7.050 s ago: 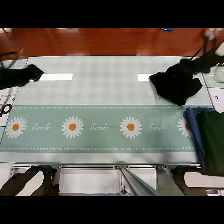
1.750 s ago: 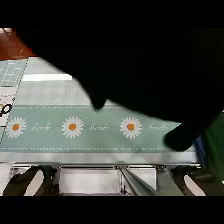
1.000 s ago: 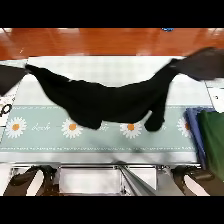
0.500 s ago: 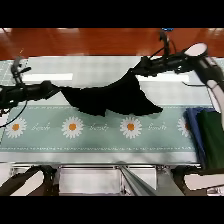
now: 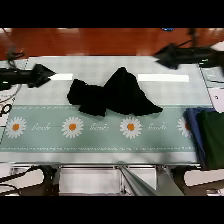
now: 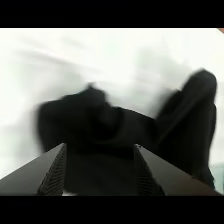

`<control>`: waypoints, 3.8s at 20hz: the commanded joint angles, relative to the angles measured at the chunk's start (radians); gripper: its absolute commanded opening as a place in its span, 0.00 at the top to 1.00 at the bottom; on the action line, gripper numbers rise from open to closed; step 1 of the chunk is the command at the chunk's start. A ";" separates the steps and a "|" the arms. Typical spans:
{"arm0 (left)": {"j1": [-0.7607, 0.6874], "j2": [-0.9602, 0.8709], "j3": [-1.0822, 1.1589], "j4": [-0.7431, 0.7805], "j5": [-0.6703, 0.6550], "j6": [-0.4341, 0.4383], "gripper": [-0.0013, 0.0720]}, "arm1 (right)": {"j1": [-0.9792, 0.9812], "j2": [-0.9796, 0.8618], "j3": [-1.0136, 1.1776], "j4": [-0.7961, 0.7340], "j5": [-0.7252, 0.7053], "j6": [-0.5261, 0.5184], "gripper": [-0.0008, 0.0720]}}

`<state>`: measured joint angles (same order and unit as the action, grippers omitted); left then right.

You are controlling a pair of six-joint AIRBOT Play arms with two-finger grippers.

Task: Fold the shirts.

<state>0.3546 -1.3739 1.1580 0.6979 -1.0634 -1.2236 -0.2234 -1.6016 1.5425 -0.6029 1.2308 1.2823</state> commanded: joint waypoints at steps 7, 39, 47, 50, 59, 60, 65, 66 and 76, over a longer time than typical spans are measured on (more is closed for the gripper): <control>0.055 0.034 -0.410 -0.085 -0.096 0.053 0.29 | -0.299 0.410 -0.711 -0.319 -0.094 0.002 0.44; -0.374 -0.208 -0.245 -0.115 -0.016 -0.001 0.96 | -0.223 0.246 -0.773 -0.222 -0.028 -0.090 0.44; -0.374 -0.208 -0.245 -0.115 -0.056 0.010 0.96 | -0.044 0.053 -0.649 -0.156 -0.104 -0.053 0.44; -0.374 -0.203 -0.245 -0.115 -0.056 0.010 0.96 | 0.011 0.015 -0.616 -0.156 -0.114 -0.019 0.75; -0.156 0.077 0.089 -0.120 -0.291 0.028 0.96 | -0.018 0.303 -0.117 -0.234 0.062 0.090 0.95; -0.119 0.126 0.159 -0.123 -0.292 0.015 0.96 | -0.032 0.349 -0.029 -0.238 0.056 0.106 0.95; 0.040 0.306 0.555 -0.122 -0.284 -0.074 0.96 | -0.049 0.545 0.307 -0.246 0.098 0.124 0.95; 0.061 0.338 0.615 -0.122 -0.272 -0.083 0.96 | -0.049 0.589 0.339 -0.250 0.097 0.125 0.95; 0.002 0.652 0.932 0.114 -0.194 -0.145 0.96 | -0.049 0.956 0.401 -0.405 0.076 0.148 0.95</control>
<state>0.4168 -0.7963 2.0193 0.6857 -1.2762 -1.3415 -0.2714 -0.7246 1.9339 -0.9577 1.2903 1.4200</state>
